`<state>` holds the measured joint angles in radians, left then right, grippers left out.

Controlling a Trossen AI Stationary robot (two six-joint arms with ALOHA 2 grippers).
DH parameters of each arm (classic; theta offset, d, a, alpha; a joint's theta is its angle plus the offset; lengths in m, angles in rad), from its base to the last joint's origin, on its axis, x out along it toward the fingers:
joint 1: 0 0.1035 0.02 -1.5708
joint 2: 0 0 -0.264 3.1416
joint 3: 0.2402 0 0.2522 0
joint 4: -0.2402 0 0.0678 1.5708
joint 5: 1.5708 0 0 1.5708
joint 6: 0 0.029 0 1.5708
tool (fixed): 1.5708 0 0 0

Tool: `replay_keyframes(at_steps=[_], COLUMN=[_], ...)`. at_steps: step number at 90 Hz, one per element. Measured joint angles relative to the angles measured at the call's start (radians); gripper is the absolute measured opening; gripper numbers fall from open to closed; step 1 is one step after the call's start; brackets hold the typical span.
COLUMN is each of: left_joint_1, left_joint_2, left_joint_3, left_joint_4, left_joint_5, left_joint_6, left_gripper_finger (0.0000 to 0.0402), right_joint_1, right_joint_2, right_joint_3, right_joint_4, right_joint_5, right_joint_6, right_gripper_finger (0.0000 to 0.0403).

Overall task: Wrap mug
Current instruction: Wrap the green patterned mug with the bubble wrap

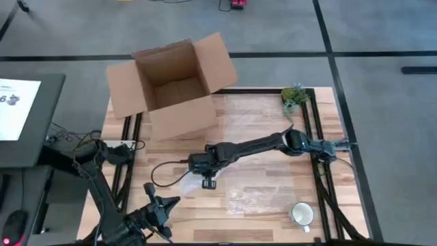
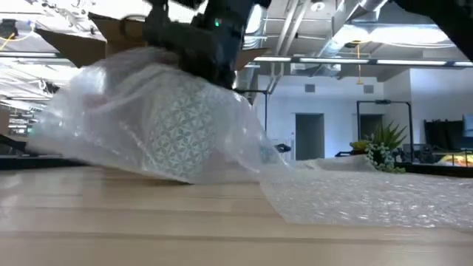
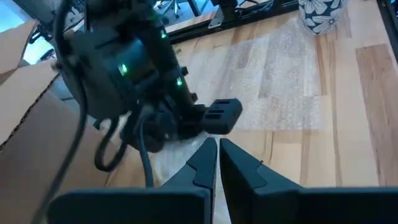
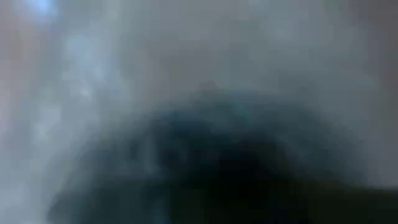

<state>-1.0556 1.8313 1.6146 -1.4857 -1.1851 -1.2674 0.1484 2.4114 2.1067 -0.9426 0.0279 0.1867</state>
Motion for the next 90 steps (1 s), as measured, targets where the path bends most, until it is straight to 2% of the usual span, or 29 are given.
replay_keyframes(at_steps=[21,46,63,72,90], left_joint_1=[0.002,0.001,0.001,0.001,0.001], left_joint_2=[0.000,0.000,0.000,0.000,0.000], left_joint_3=[0.000,0.000,0.000,0.000,0.000], left_joint_4=[0.000,0.000,0.002,0.003,0.002], left_joint_5=[-0.001,-0.001,-0.002,-0.001,-0.001], left_joint_6=[0.002,0.000,0.000,-0.001,-0.001], left_gripper_finger=[0.0000,0.0000,0.0000,0.0000,0.0000], right_joint_1=[0.002,0.026,0.035,0.045,0.069], right_joint_2=[-0.007,-0.011,-0.058,-0.085,-0.092], right_joint_3=[0.034,0.246,0.232,0.233,0.233], right_joint_4=[-0.010,-0.143,-0.148,-0.169,-0.249], right_joint_5=[-0.016,0.002,0.010,0.079,0.292], right_joint_6=[-0.004,-0.026,-0.037,-0.017,0.097], right_gripper_finger=[0.0000,0.0000,0.0000,0.0000,0.0000])
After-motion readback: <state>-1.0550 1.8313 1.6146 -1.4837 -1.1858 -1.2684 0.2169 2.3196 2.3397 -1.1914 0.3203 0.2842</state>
